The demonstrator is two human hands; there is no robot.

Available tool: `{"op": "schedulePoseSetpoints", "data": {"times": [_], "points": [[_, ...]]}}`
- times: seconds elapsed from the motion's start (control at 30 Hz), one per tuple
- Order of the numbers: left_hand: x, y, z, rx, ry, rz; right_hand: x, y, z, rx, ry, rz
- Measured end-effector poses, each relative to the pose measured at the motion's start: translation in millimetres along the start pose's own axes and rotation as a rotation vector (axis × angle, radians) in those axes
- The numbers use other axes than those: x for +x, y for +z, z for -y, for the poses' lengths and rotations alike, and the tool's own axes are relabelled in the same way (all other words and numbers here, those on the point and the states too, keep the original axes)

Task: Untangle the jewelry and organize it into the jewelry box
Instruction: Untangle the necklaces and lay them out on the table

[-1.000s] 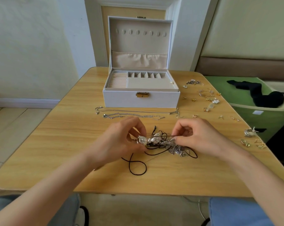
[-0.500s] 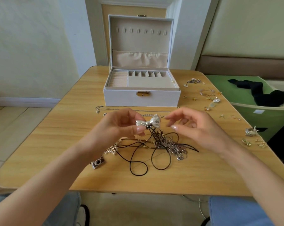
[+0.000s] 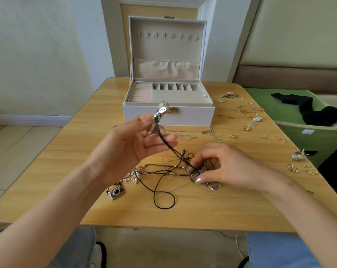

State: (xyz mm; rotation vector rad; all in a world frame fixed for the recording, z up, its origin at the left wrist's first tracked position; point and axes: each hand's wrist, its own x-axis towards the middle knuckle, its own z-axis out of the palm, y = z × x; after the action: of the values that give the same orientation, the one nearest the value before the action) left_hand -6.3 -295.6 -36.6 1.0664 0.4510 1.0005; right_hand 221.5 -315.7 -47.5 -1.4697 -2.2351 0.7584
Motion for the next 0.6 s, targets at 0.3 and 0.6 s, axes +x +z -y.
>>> {"op": "schedulePoseSetpoints", "data": {"times": [0.3, 0.6], "points": [[3, -10, -6, 0.401, 0.073, -0.428, -1, -10, -8, -0.015, 0.000, 0.008], [2, -15, -6, 0.558, 0.041, -0.550, 1, -17, -7, 0.306, -0.063, -0.209]]}}
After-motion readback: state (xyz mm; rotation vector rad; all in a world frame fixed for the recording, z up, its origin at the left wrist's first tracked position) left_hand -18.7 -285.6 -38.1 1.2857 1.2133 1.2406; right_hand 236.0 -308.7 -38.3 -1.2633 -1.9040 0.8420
